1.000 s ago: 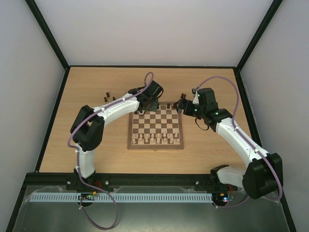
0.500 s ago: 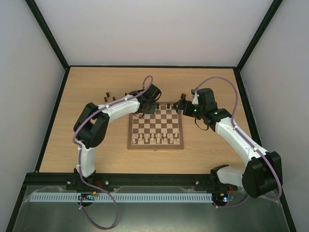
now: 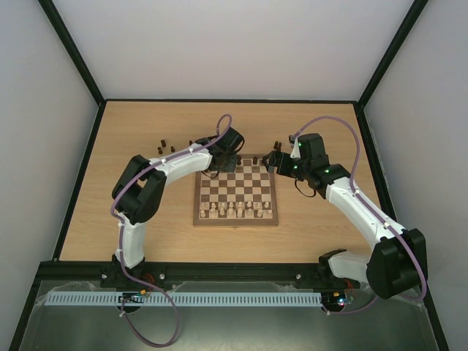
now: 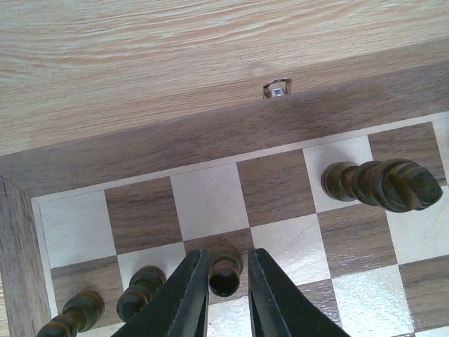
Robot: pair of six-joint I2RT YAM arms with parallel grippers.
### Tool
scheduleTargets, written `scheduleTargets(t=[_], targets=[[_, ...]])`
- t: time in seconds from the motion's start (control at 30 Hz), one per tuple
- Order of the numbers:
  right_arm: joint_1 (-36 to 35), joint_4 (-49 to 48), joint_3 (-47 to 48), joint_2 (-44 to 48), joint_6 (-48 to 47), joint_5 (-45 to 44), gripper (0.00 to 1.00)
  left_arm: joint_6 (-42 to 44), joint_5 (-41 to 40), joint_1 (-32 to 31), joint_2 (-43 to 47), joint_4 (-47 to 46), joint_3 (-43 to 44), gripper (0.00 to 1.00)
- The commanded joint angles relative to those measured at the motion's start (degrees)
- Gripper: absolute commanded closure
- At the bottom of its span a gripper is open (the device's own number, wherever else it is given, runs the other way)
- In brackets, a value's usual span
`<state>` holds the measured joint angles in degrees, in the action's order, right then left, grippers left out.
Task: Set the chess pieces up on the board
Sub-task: Place the chess piece on the chessboard, then pick up the chess piece at the center of the board.
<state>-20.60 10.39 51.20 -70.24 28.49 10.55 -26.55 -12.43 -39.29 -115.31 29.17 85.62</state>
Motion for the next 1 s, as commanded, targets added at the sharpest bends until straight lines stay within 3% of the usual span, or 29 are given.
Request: scheduleTargets(t=[0.0, 0.27, 0.4, 0.53, 0.77, 0.97], targets=[[0.2, 0.7, -0.4, -0.7, -0.1, 1.1, 0.05, -0.1, 0.0, 0.3, -0.8, 0.3, -0.8, 0.80], [0.2, 0.6, -0.4, -0.7, -0.1, 1.5, 0.05, -0.3, 0.0, 0.4, 1.4, 0.4, -1.2, 0.74], [0.2, 0.5, -0.4, -0.6, -0.1, 1.9, 0.05, -0.5, -1.3, 0.3, 7.1, 2.3, 0.0, 0.67], [0.2, 0.5, -0.5, -0.5, -0.1, 2.3, 0.05, -0.6, -5.4, 1.3, 14.2, 5.1, -0.3, 0.53], [0.2, 0.4, -0.7, -0.3, 0.0, 3.3, 0.05, -1.0, -3.3, 13.9, 21.9, 1.0, -13.0, 0.47], [0.1, 0.1, -0.7, -0.4, 0.1, 4.4, 0.05, -1.3, -1.6, 21.7, 20.8, -4.3, -18.5, 0.44]])
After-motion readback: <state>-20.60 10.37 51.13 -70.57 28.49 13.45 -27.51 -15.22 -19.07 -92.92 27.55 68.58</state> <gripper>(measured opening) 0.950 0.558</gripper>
